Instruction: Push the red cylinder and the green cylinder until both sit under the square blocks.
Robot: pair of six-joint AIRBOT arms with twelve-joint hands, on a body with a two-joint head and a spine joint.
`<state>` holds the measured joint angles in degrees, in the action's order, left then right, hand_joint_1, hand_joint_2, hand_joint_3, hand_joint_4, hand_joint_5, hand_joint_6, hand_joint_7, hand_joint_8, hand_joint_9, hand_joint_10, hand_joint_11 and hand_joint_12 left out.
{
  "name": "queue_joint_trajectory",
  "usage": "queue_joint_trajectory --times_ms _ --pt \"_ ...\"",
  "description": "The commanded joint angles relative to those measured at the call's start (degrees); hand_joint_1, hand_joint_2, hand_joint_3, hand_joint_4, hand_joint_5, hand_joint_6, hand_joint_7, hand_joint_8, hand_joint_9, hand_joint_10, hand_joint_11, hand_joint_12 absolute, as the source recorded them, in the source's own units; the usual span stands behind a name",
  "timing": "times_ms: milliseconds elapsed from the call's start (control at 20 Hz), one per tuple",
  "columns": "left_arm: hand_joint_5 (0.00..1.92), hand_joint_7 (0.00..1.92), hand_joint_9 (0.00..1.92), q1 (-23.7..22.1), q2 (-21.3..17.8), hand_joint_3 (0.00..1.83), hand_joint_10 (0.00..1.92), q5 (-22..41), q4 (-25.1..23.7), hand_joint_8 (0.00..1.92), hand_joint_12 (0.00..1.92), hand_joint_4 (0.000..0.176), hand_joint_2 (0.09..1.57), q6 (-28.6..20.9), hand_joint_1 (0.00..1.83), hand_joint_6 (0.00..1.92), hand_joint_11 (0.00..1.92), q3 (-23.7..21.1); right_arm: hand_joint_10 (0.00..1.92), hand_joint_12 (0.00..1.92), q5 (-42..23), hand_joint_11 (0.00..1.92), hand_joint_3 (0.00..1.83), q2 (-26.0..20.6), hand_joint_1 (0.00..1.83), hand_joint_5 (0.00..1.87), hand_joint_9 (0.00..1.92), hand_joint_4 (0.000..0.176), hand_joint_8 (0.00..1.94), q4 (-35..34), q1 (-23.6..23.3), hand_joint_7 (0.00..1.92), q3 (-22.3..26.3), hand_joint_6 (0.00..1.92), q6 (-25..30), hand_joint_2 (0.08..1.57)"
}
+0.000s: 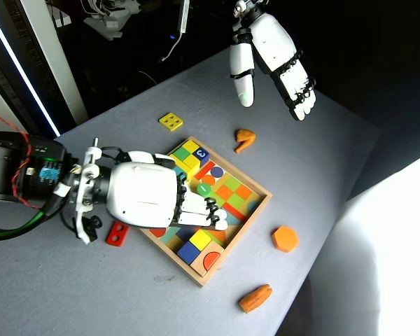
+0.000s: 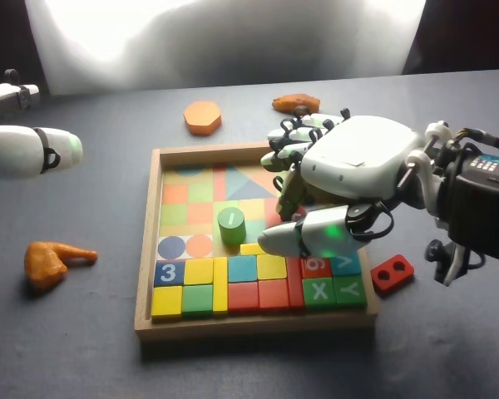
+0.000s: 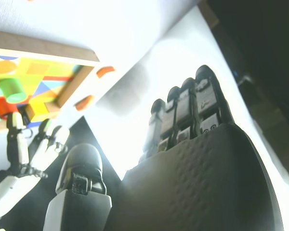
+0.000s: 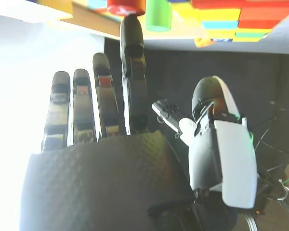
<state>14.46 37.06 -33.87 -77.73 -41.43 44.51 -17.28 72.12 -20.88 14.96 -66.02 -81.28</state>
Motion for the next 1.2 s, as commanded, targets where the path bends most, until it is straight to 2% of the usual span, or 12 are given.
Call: queue_joint_trajectory --times_ms 0,50,250,350,600,800,900,1000,1050,1150 --pt "0.00 0.01 0.01 -0.79 -0.25 0.00 0.00 -1.13 -3.35 0.00 0.01 0.044 1.28 -0.06 0.00 0.00 0.02 0.38 0.00 0.34 -3.73 0.00 0.00 -1.00 0.00 0.95 0.13 0.000 0.00 0.50 0.67 0.34 0.46 0.00 -0.24 1.14" --pt "0.00 0.00 0.00 -0.79 -0.25 0.00 0.00 -1.13 -3.35 0.00 0.00 0.047 1.28 -0.06 0.00 0.00 0.00 0.37 0.00 0.34 -3.64 0.00 0.00 -1.29 0.00 0.95 0.13 0.000 0.00 0.50 1.01 0.33 0.67 0.00 -0.24 1.14" --pt "0.00 0.00 0.00 -0.79 -0.26 0.01 0.00 -1.13 -3.35 0.00 0.00 0.035 1.28 -0.06 0.00 0.00 0.00 0.37 0.00 0.24 -3.04 0.00 0.00 -3.28 0.00 0.94 0.13 0.000 0.00 0.52 1.94 0.32 2.13 0.00 -0.27 1.15" --pt "0.00 0.00 0.01 -0.79 -0.26 0.00 0.00 -1.13 -3.35 0.00 0.01 0.041 1.28 -0.06 0.00 0.00 0.01 0.37 0.00 0.26 -2.84 0.00 0.00 -4.28 0.00 0.93 0.13 0.000 0.00 0.52 2.08 0.32 2.89 0.00 -0.31 1.15" --pt "0.00 0.00 0.00 -0.79 -0.26 0.00 0.00 -1.13 -3.35 0.00 0.00 0.035 1.26 -0.06 0.00 0.00 0.00 0.38 0.00 0.21 -2.63 0.00 0.00 -6.47 0.00 0.93 0.12 0.000 0.00 0.53 3.29 0.32 4.49 0.00 -1.71 1.14" --pt "0.02 0.03 0.02 -0.81 -0.26 0.00 0.01 -1.13 -3.35 0.01 0.02 0.038 1.27 -0.06 0.00 0.01 0.03 0.38 0.00 0.26 -2.64 0.00 0.00 -7.92 0.00 0.94 0.13 0.000 0.00 0.56 4.15 0.33 5.41 0.00 -2.55 1.14" --pt "0.01 0.01 0.00 -0.82 -0.25 0.00 0.00 -1.13 -3.35 0.00 0.01 0.040 1.28 -0.06 0.00 0.00 0.00 0.40 0.00 0.22 -2.64 0.00 0.00 -8.58 0.00 0.93 0.12 0.000 0.00 0.72 4.42 0.32 5.46 0.00 -2.55 1.14" --pt "0.01 0.00 0.00 -0.84 -0.22 0.00 0.00 -1.13 -3.35 0.00 0.00 0.037 1.28 -0.06 0.00 0.00 0.00 0.44 0.00 0.31 -2.66 0.00 0.00 -9.27 0.00 0.94 0.13 0.000 0.00 1.35 4.94 0.32 5.46 0.00 -2.55 1.14" --pt "0.01 0.02 0.02 -0.86 -0.21 0.00 0.01 -1.13 -3.35 0.01 0.01 0.042 1.27 -0.06 0.00 0.00 0.02 0.44 0.00 0.24 -2.66 0.00 0.00 -9.53 0.00 0.94 0.12 0.000 0.00 1.37 5.12 0.32 5.46 0.00 -2.54 1.15" --pt "0.02 0.02 0.02 -0.87 -0.19 0.00 0.01 -1.13 -3.35 0.01 0.01 0.040 1.27 -0.06 0.00 0.01 0.02 0.47 0.00 0.19 -2.64 0.00 0.00 -9.77 0.00 0.94 0.11 0.000 0.00 1.37 5.18 0.31 5.46 0.00 -2.53 1.15"
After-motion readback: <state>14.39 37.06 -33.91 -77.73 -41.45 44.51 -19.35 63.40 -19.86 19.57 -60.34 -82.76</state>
